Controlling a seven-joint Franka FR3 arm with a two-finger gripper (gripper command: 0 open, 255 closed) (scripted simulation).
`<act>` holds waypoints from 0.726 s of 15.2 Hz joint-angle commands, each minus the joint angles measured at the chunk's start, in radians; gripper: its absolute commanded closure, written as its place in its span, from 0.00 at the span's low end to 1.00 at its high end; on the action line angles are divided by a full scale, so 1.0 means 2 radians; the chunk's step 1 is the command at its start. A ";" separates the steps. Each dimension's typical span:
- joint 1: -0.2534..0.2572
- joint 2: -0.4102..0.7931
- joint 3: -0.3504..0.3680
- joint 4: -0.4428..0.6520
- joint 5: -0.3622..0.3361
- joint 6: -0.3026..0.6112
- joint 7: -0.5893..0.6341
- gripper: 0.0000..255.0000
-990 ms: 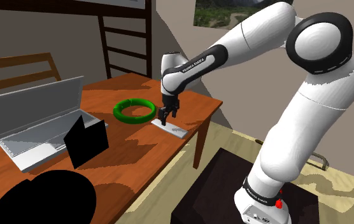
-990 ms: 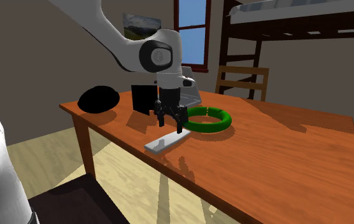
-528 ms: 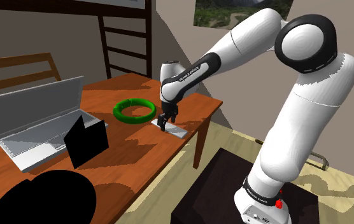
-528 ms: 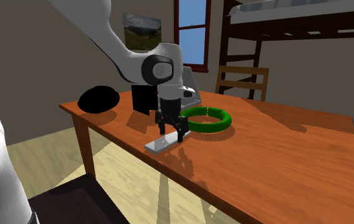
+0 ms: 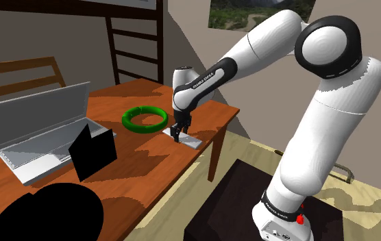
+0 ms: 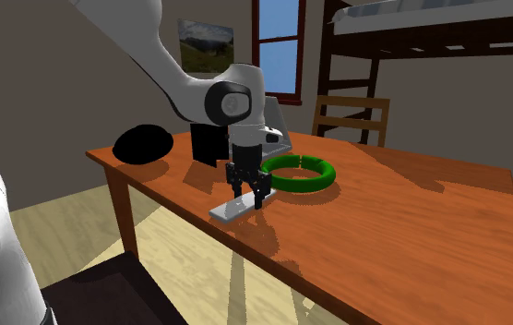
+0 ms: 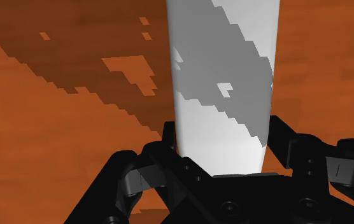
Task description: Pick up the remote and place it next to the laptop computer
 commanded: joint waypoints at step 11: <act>0.000 -0.009 0.000 0.004 0.000 -0.014 0.000 1.00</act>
